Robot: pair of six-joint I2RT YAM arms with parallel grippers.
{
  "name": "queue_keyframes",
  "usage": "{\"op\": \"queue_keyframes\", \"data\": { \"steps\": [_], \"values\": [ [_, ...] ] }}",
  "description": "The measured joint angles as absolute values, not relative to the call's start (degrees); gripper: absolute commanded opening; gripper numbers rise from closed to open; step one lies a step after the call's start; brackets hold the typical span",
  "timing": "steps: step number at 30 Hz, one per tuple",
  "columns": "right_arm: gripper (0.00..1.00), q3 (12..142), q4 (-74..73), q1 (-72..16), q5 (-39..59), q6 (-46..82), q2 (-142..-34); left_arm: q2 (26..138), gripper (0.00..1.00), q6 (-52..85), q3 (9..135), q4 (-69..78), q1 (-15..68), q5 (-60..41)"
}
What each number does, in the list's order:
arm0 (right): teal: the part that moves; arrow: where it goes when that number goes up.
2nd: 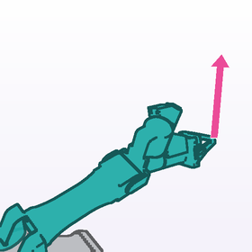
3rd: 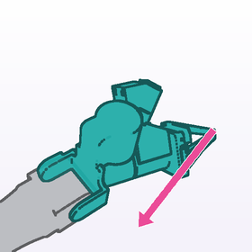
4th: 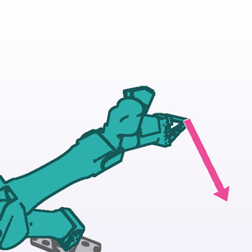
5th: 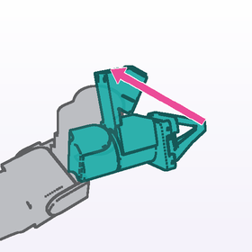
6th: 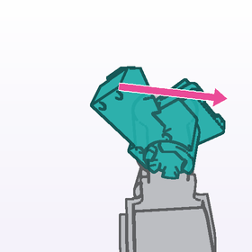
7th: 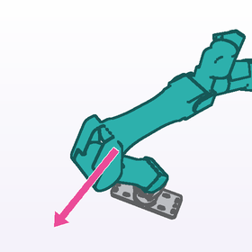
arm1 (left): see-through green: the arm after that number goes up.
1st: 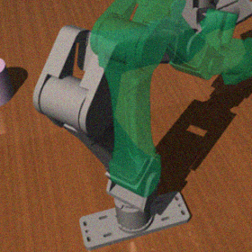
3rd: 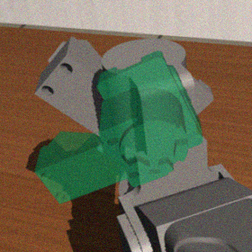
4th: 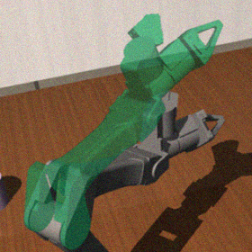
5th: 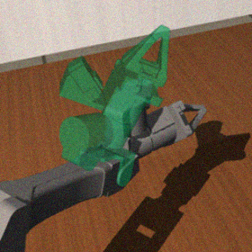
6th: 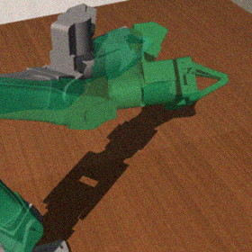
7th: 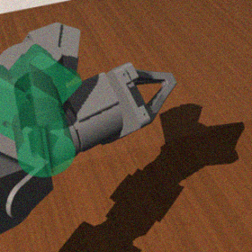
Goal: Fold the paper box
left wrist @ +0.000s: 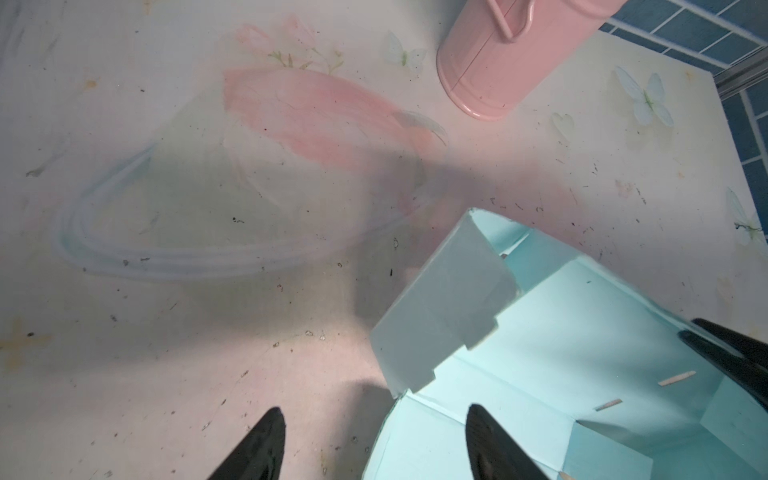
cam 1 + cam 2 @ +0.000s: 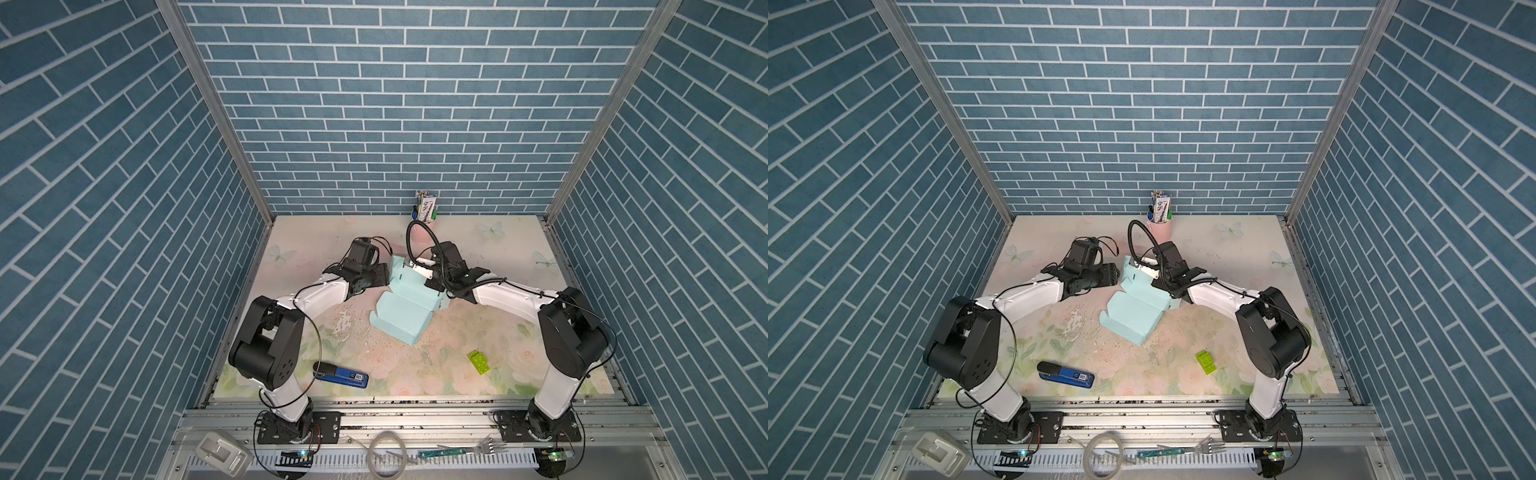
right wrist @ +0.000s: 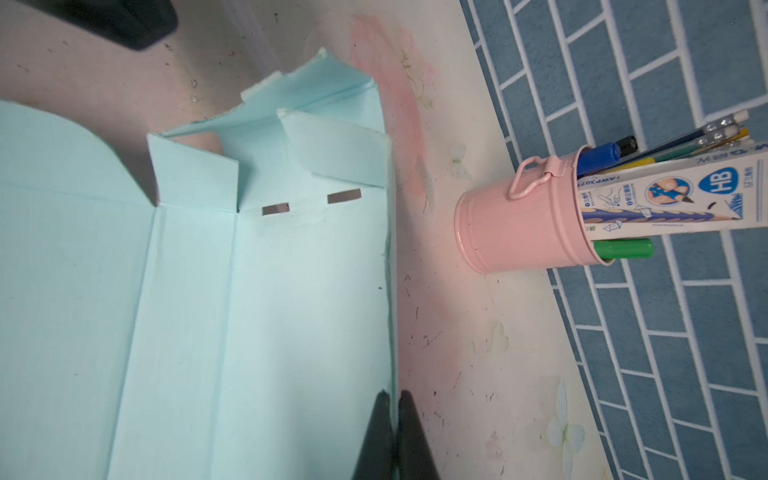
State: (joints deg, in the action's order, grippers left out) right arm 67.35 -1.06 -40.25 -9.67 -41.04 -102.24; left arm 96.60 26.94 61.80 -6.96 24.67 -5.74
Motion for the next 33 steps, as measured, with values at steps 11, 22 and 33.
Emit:
{"op": "queue_keyframes", "data": {
  "steps": [11,22,33],
  "values": [
    [0.00,65.1,-7.1,-40.5,-10.4,-41.9,-102.2,96.8,0.66,26.0,60.7,-1.4,24.7,-8.1],
    [0.00,64.9,-7.2,-40.5,-9.5,-40.8,-102.0,99.3,0.57,23.6,60.9,-0.4,24.7,-8.3],
    [0.00,64.9,-7.4,-40.5,-8.6,-39.4,-101.5,105.1,0.32,20.6,65.6,-0.4,25.6,-7.0]
  ]
}}
